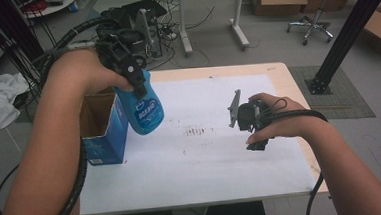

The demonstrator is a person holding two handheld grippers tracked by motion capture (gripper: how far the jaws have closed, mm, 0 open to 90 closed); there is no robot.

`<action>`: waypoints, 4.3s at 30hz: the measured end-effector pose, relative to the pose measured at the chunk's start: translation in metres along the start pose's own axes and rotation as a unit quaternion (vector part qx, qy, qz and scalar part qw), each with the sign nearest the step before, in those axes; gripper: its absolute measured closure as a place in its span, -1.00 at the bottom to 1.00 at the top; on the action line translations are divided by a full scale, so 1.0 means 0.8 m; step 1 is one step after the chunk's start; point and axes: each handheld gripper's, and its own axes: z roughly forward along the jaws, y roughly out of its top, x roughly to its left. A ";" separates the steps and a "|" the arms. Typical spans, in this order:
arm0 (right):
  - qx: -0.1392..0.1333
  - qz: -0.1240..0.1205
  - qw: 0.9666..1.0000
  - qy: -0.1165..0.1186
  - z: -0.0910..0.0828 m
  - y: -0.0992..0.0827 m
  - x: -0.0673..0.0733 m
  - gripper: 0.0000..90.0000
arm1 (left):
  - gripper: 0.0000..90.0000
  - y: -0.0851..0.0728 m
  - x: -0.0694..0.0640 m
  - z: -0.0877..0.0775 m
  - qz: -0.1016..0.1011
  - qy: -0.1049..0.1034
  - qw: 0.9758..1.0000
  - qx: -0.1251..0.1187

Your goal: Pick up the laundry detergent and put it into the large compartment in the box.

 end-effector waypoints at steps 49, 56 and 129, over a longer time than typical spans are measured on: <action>-0.004 -0.010 1.000 -0.003 0.009 0.002 -0.001 -0.64 | -0.15 -0.076 0.127 -0.042 -0.283 0.077 0.956 0.012; -0.004 -0.008 1.000 -0.002 0.007 0.003 -0.002 -0.64 | -0.15 -0.079 0.140 -0.024 -0.287 0.067 0.956 0.008; -0.004 -0.003 1.000 -0.005 0.013 0.000 -0.001 -0.64 | -0.15 -0.080 0.166 0.191 -0.285 0.048 0.955 0.062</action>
